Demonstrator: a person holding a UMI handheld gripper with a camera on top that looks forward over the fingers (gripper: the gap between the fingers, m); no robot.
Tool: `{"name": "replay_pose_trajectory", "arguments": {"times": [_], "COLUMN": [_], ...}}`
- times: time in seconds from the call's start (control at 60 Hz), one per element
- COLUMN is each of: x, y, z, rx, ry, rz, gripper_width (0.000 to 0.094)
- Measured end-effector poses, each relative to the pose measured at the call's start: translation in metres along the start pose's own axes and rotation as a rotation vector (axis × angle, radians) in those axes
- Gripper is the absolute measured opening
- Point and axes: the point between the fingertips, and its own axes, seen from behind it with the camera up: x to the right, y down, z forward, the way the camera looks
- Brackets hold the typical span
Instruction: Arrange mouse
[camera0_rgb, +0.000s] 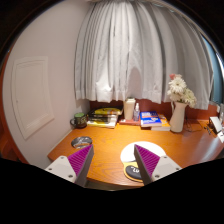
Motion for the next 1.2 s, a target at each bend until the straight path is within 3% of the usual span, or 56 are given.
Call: {"name": "replay_pose_trajectory", "arguments": {"times": [0.2,0.467,0.783,1.067,1.2], "x": [-0.048,-0.15,-0.2,-0.216,-0.216], "y": [0.073,0.105,0.097,0.071,0.064], "z": [0.049,0.145,0.252,0.314,0.334], "rx": [-0.118,-0.217,-0.291,-0.3,-0.307], "ry": [0.055,0.027,0.07,0.078,0.086], "rz": [0.017,0.088,0.06,0.037,0.032], "gripper_width": [0.0795,0.0798,0.0807,0.0788,0.0681]}}
